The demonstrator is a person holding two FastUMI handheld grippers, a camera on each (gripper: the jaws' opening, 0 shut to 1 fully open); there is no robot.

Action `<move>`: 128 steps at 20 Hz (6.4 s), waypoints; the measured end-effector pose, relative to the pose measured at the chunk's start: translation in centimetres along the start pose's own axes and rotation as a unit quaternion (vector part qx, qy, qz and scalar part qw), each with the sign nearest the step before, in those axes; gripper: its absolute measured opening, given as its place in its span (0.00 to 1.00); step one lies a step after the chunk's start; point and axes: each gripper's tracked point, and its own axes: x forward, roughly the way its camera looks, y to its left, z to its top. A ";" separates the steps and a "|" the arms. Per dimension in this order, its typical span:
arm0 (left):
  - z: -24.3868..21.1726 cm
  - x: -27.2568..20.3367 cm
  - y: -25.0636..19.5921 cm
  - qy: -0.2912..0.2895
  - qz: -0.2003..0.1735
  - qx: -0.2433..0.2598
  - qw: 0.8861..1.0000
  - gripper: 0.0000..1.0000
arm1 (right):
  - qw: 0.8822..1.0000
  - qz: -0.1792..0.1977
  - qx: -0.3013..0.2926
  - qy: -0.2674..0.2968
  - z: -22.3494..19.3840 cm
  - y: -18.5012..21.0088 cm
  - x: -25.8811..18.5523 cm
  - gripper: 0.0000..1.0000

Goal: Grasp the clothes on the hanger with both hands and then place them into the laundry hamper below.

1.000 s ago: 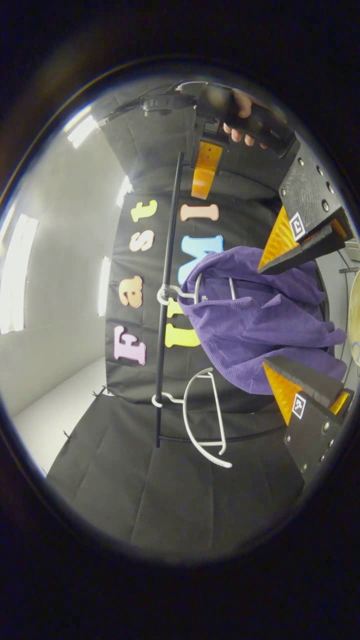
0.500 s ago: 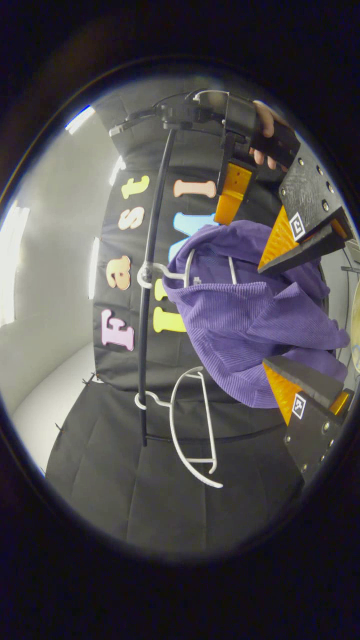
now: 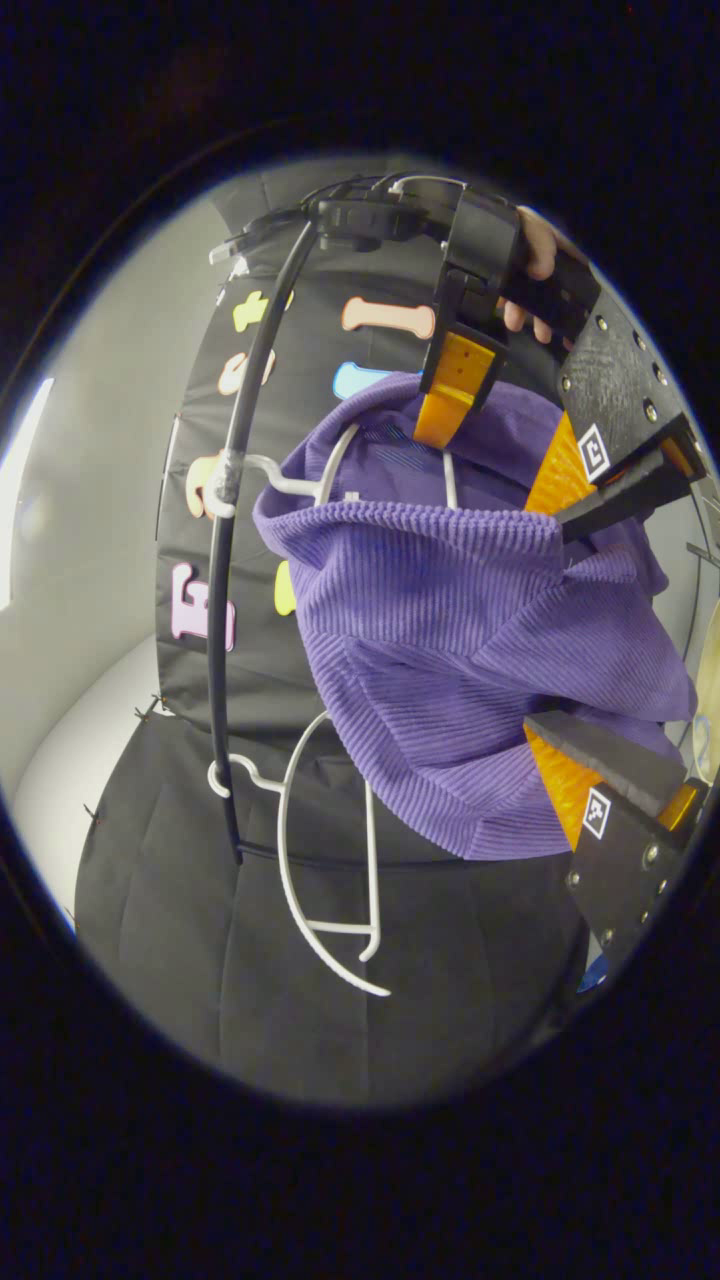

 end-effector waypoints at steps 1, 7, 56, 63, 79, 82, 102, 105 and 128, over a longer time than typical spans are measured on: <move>0.0 0.2 -0.1 -0.006 0.006 0.002 1.000 0.98 | 1.000 0.005 0.006 -0.005 0.1 0.3 0.6 0.95; 0.6 0.8 1.2 -0.027 0.045 0.003 0.999 0.82 | 1.000 0.003 -0.009 -0.011 -0.5 -0.2 2.1 0.89; 17.7 -4.4 17.6 -0.146 0.025 0.023 0.989 0.02 | 0.967 0.013 -0.207 -0.145 4.5 0.0 -2.7 0.00; 16.4 -1.4 19.0 -0.109 -0.009 0.043 0.993 0.10 | 0.968 0.002 -0.201 -0.149 4.9 0.7 -2.3 0.00; 9.3 3.6 18.1 -0.057 -0.083 0.009 0.995 0.03 | 0.967 -0.024 -0.217 -0.131 3.9 -1.4 -0.6 0.00; 7.1 3.7 17.5 -0.052 -0.090 -0.009 0.995 0.03 | 0.966 -0.030 -0.223 -0.127 3.4 -2.1 -0.5 0.00; 2.0 4.2 9.9 -0.018 -0.086 -0.030 0.996 0.10 | 0.941 -0.082 -0.303 -0.127 2.1 -8.9 -1.5 0.00; 1.9 4.0 9.4 -0.021 -0.078 -0.045 0.996 0.10 | 0.942 -0.074 -0.303 -0.120 0.9 -9.5 -1.4 0.00; -1.1 2.8 -1.8 0.015 -0.105 0.012 0.994 0.09 | 0.971 -0.111 -0.209 -0.027 -5.2 -18.2 -6.7 0.00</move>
